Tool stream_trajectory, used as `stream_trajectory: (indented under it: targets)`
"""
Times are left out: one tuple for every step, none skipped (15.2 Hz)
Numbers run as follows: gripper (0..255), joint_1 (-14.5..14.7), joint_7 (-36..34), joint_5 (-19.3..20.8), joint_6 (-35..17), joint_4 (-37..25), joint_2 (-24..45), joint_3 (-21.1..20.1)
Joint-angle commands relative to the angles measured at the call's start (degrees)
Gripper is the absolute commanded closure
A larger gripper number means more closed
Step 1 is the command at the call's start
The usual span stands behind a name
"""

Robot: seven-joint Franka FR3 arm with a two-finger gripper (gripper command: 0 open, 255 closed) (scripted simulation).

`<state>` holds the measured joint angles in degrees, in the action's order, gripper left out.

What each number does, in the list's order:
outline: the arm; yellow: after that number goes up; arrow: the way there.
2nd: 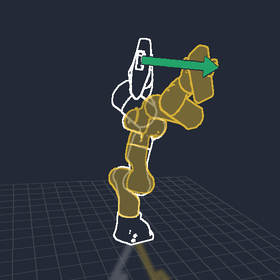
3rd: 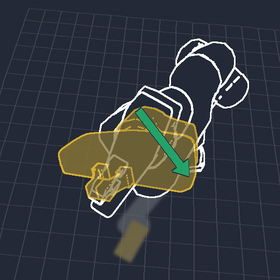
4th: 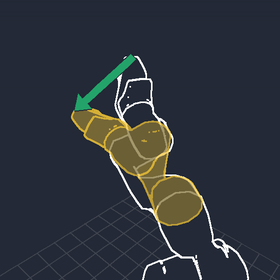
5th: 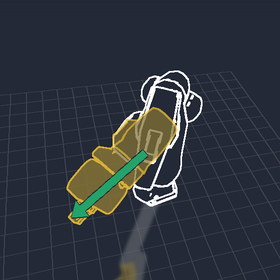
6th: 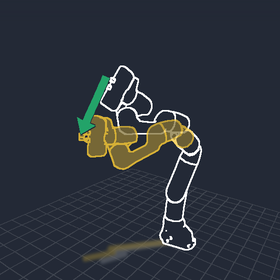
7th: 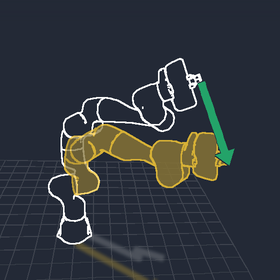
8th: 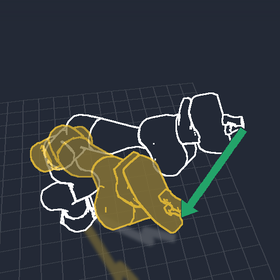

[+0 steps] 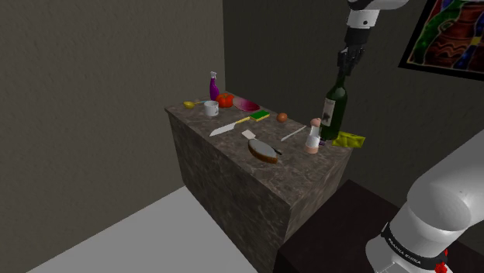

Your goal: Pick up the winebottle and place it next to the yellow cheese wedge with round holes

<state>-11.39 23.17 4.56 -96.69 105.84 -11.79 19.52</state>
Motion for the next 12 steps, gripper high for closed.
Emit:
stream_trajectory:
  targets:
    - [255, -1.07, 3.33, -0.35, 0.26, -2.13, 1.77, 2.03]
    - [255, -1.58, 4.90, -0.68, 0.33, -3.33, 2.90, 3.01]
    - [255, -2.10, 6.44, -1.06, 0.42, -4.56, 4.07, 3.94]
    - [255, -2.12, 6.39, -1.01, -0.37, -3.65, 3.93, 3.92]
    - [255, -2.14, 6.34, -0.95, -1.15, -2.75, 3.81, 3.92]
    - [255, -2.15, 6.30, -0.90, -1.93, -1.87, 3.70, 3.92]
    - [255, -2.17, 6.26, -0.86, -2.71, -1.00, 3.61, 3.93]
    - [255, -2.18, 6.23, -0.82, -3.49, -0.15, 3.53, 3.94]
    - [255, -2.20, 6.19, -0.78, -4.27, 0.69, 3.47, 3.96]
    - [255, -2.21, 6.17, -0.75, -5.04, 1.51, 3.42, 3.97]
    - [255, -2.23, 6.14, -0.72, -5.81, 2.31, 3.38, 3.99]
    - [255, -2.25, 6.13, -0.70, -6.58, 3.11, 3.36, 4.01]
